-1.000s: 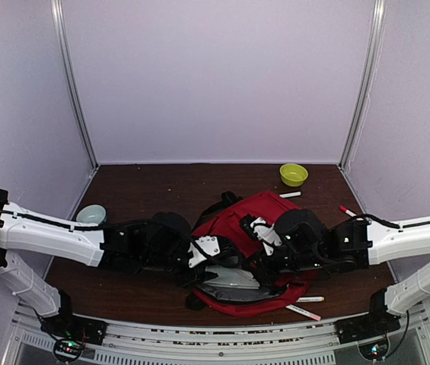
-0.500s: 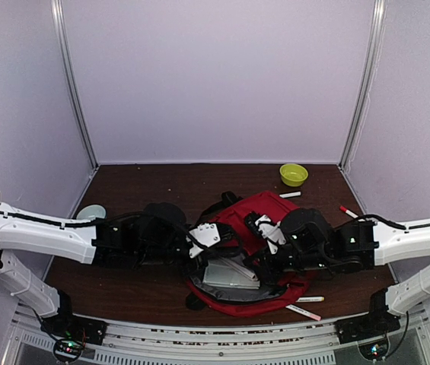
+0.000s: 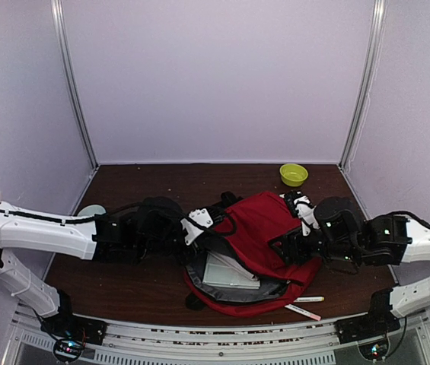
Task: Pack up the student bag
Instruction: Pass from the right arm to the left, then place the largest pocket of the bag in the student bag.
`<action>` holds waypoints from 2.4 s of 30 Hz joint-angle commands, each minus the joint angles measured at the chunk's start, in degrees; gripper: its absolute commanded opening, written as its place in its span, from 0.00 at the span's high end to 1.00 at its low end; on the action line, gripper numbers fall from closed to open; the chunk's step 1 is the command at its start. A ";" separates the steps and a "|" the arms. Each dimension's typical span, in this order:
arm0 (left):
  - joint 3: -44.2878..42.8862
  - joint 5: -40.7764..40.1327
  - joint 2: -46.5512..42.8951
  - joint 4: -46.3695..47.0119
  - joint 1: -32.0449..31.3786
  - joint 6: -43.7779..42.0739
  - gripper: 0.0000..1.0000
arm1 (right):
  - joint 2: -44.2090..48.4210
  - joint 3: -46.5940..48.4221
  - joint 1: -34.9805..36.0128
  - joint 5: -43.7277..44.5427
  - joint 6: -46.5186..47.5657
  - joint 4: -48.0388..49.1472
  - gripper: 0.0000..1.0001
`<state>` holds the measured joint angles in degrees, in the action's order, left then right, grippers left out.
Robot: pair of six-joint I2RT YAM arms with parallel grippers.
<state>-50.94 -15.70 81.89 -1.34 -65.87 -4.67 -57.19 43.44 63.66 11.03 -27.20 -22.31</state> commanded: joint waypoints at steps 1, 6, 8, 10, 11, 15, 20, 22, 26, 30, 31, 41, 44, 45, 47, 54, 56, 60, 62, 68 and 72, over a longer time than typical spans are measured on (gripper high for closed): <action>0.01 -2.97 -1.61 0.82 1.48 3.32 1.00 | 4.41 -2.39 -0.78 10.20 -5.64 -7.36 0.35; -0.21 -0.90 -1.57 -0.01 1.53 4.21 1.00 | 8.84 -5.92 -0.96 10.65 -10.61 -12.04 0.38; -0.13 0.57 -1.50 0.32 1.53 4.38 1.00 | 10.19 -7.01 -0.99 8.58 -11.68 -14.14 0.40; -0.33 1.45 -1.13 0.46 1.44 4.57 1.00 | 11.03 -7.24 -0.95 6.50 -11.88 -17.24 0.44; -0.57 1.73 -0.96 0.42 1.52 4.65 1.00 | 11.54 -7.23 -0.93 5.91 -11.75 -18.95 0.45; -1.64 2.60 0.10 -0.15 1.46 4.71 1.00 | 14.02 -8.55 -0.96 -1.32 -9.77 -19.20 0.47; -2.24 2.90 0.39 -0.39 1.48 4.92 1.00 | 10.26 -8.40 -1.01 -6.24 -10.47 -18.37 0.49; -2.24 3.27 0.29 -0.25 1.44 5.20 1.00 | 9.55 -8.26 -1.03 -6.21 -10.16 -17.47 0.49; -2.76 3.80 0.65 -0.77 1.45 5.39 1.00 | 9.56 -8.92 -1.06 -8.46 -9.07 -14.35 0.49; -2.47 4.44 0.97 -0.83 1.45 5.48 1.00 | 7.63 -9.01 -1.02 -9.33 -9.19 -14.54 0.50; -2.35 4.53 0.99 -0.73 1.44 5.59 1.00 | 7.17 -9.24 -1.03 -9.80 -9.22 -14.60 0.50; -2.06 4.92 1.54 -0.74 1.44 5.95 1.00 | 3.20 -14.12 -1.01 -9.37 -11.05 -10.53 0.51; -1.77 5.27 1.41 -0.60 1.44 6.03 1.00 | 3.17 -14.22 -1.00 -7.81 -10.89 -10.22 0.51; -1.74 5.31 1.50 -0.53 1.44 6.06 1.00 | 3.28 -14.24 -1.07 -7.36 -10.74 -9.91 0.51; -1.70 5.48 1.59 -0.34 1.44 6.12 1.00 | 3.40 -14.26 -1.05 -6.70 -10.12 -8.97 0.51; -1.90 5.86 1.64 -0.65 1.44 6.49 1.00 | 0.76 -14.77 -1.03 -7.95 -8.67 -7.27 0.58; -1.75 5.86 1.64 -0.76 1.45 6.52 1.00 | 0.00 -14.67 -1.00 -7.95 -8.25 -7.63 0.61; -1.53 6.15 1.61 -0.59 1.44 6.78 1.00 | -0.27 -14.77 -1.04 -7.95 -7.87 -8.16 0.69; -1.61 6.22 1.67 -0.59 1.46 6.88 1.00 | 0.24 -14.95 -1.08 -8.24 -7.81 -8.41 0.78; -1.71 6.19 2.13 -0.26 1.44 6.88 1.00 | 1.99 -15.40 -1.06 -11.04 -7.35 -8.59 1.00; -1.59 6.36 1.80 -0.34 1.44 7.02 1.00 | 3.22 -15.73 -0.99 -17.13 -6.86 -6.73 1.00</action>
<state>-51.92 -10.20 83.40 -3.31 -64.84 1.50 -55.57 28.49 62.85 -0.47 -34.79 -30.63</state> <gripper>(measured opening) 0.009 0.014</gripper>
